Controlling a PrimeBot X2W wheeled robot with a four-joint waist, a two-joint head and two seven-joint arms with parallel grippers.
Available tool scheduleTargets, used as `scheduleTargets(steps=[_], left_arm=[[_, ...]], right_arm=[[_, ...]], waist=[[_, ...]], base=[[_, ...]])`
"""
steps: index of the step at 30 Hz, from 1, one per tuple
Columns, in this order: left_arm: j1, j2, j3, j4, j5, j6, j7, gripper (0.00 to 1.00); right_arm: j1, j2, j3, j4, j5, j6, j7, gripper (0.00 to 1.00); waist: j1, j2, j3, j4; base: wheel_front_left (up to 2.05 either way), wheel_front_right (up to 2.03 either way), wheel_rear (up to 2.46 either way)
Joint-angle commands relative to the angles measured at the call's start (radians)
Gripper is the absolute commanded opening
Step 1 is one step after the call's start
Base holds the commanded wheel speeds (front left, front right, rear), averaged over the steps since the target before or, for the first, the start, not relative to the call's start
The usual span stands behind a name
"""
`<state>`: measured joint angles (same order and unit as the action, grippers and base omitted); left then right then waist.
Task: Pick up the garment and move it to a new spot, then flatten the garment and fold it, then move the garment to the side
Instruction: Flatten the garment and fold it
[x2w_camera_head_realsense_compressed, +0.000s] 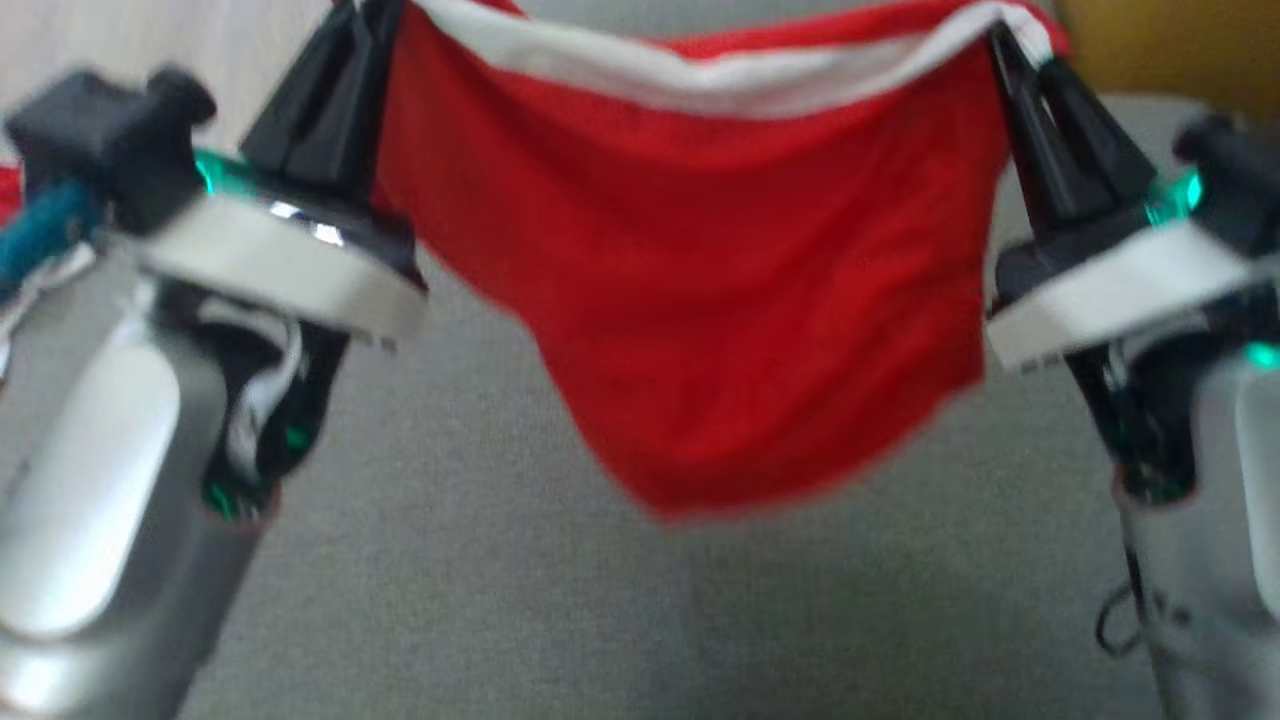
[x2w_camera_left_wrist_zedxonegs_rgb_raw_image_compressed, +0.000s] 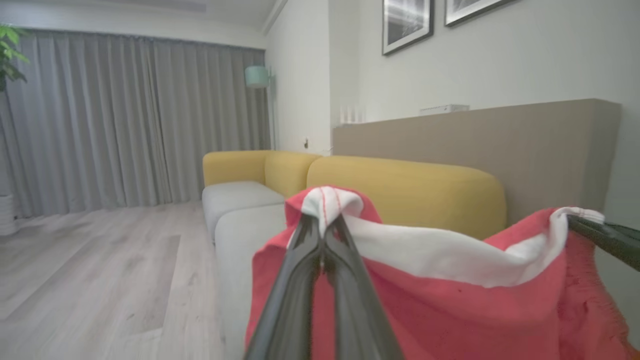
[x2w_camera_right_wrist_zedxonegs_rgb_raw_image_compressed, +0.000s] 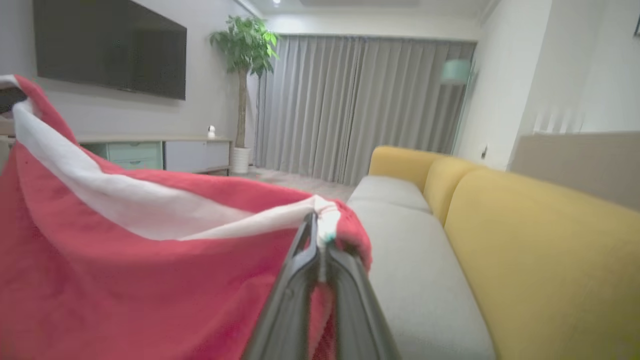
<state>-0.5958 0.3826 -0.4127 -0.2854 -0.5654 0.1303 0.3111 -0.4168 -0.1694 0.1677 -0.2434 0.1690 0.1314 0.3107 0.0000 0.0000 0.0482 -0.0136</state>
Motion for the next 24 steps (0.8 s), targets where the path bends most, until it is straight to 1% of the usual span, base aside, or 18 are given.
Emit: scheduleTargets(steps=[1,4,6,10,12,13,15,18,21,24], left_arm=[[-0.111,0.038,0.061,0.020,-0.005,-0.013,0.014,0.00],[-0.212,0.045,0.072,0.124,0.004,-0.034,0.016,0.00],[-0.299,0.040,0.079,0.200,0.019,-0.046,-0.001,0.00],[-0.472,-0.002,0.089,0.353,0.043,-0.054,-0.058,0.00],[-0.530,-0.031,0.082,0.421,0.046,-0.059,-0.079,0.00],[-0.548,-0.043,0.079,0.451,0.050,-0.061,-0.094,0.00],[-0.562,-0.069,0.076,0.499,0.046,-0.064,-0.130,0.00],[-0.532,-0.091,0.054,0.543,0.048,-0.087,-0.188,0.00],[-0.462,-0.101,0.041,0.562,0.038,-0.109,-0.243,0.00],[-0.379,-0.096,0.037,0.554,0.031,-0.123,-0.300,0.00]], right_arm=[[-0.110,-0.004,0.026,0.018,0.022,-0.001,0.018,0.00],[-0.251,-0.027,0.041,0.140,0.011,-0.001,0.007,0.00],[-0.366,-0.026,0.044,0.233,-0.002,-0.001,-0.021,0.00],[-0.580,-0.001,0.049,0.416,-0.071,-0.001,-0.103,0.00],[-0.665,0.001,0.071,0.500,-0.125,-0.001,-0.144,0.00],[-0.695,0.013,0.077,0.541,-0.136,-0.001,-0.165,0.00],[-0.731,0.037,0.087,0.612,-0.152,-0.001,-0.205,0.00],[-0.727,0.053,0.109,0.697,-0.166,-0.001,-0.265,0.00],[-0.684,0.062,0.120,0.755,-0.166,-0.001,-0.330,0.00],[-0.625,0.073,0.121,0.782,-0.150,-0.001,-0.390,0.00]], waist=[[0.0000,0.0000,0.086,-0.009],[0.0000,0.0000,0.162,-0.009],[0.0000,0.0000,0.208,-0.004],[0.0000,0.0000,0.282,0.013],[0.0000,0.0000,0.323,0.025],[0.0000,0.0000,0.343,0.029],[0.0000,0.0000,0.386,0.035],[0.0000,0.0000,0.440,0.047],[0.0000,0.0000,0.471,0.048],[0.0000,0.0000,0.473,0.044]], base=[[0.00,0.00,0.00],[0.00,0.00,0.00],[0.00,0.00,0.00],[0.00,0.00,0.00],[0.00,0.00,0.00],[0.00,0.00,0.00],[0.00,0.00,0.00],[0.00,0.00,0.00],[0.00,0.00,0.00],[0.00,0.00,0.00]])
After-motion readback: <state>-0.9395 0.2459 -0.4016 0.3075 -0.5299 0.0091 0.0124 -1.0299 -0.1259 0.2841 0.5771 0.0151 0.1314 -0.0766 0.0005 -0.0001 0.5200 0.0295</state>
